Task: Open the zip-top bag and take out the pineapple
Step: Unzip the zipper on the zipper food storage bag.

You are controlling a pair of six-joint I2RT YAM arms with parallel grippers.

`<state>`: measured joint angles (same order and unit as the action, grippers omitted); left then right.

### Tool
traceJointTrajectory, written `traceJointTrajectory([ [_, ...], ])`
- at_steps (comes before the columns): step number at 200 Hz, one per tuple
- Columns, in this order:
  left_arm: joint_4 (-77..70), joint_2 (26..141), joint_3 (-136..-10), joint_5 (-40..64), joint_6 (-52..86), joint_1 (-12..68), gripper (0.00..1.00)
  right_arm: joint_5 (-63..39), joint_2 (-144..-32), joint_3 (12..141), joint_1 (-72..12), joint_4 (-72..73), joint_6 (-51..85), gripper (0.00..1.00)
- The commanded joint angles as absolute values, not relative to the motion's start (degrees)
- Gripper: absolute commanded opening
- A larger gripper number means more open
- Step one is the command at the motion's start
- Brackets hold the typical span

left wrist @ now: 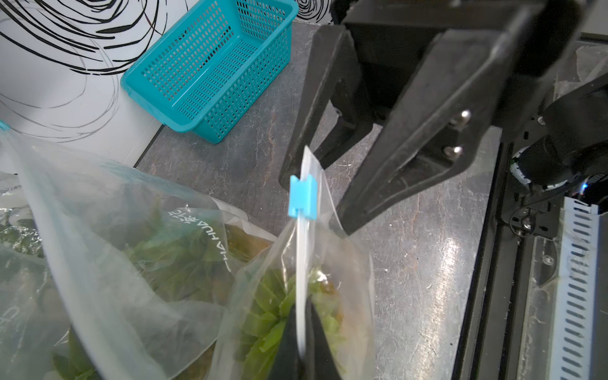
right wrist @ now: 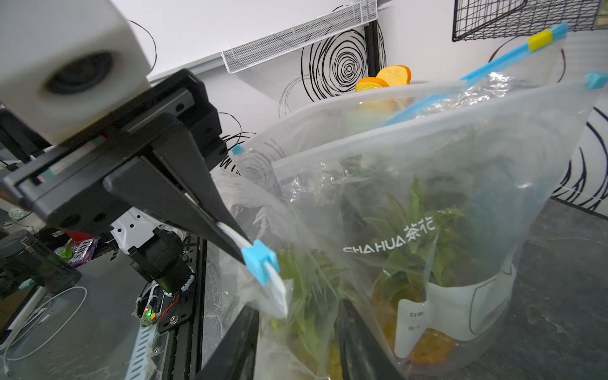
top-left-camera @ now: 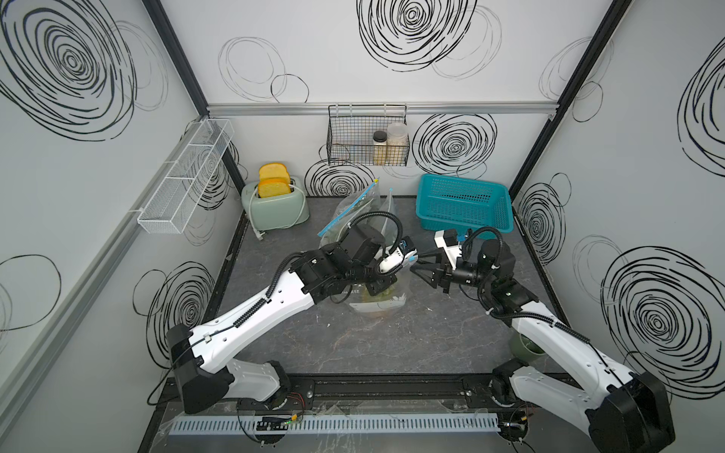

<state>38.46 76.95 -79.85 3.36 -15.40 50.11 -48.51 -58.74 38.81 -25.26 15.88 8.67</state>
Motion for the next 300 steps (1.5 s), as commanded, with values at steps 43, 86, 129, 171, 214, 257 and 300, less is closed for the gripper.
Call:
traceJointTrajectory([
  [43,36.7,76.6,-81.2,1.7,-15.5,48.9,0.00,-49.5,-57.5,43.9,-25.9,13.2,5.3,0.53],
  [86,37.9,75.6,-82.4,1.7,-15.9,48.7,0.00,-49.6,-57.8,44.7,-26.1,12.6,4.9,0.53],
  [129,37.2,75.6,-81.7,2.0,-15.5,48.7,0.00,-50.4,-59.7,44.9,-26.4,13.3,4.8,0.46],
  [171,37.2,75.7,-81.5,2.5,-15.5,48.7,0.00,-50.5,-60.4,44.6,-26.5,14.8,4.7,0.40],
  [214,37.6,75.3,-81.3,2.4,-15.5,48.7,0.00,-50.9,-61.5,45.5,-26.4,15.7,5.0,0.28],
  [257,36.9,75.2,-80.4,2.3,-15.1,48.7,0.00,-52.6,-62.4,46.5,-26.5,14.7,4.7,0.09],
  [300,36.9,76.1,-82.0,2.9,-15.1,48.7,0.18,-51.4,-60.5,46.6,-27.1,14.2,4.1,0.00],
])
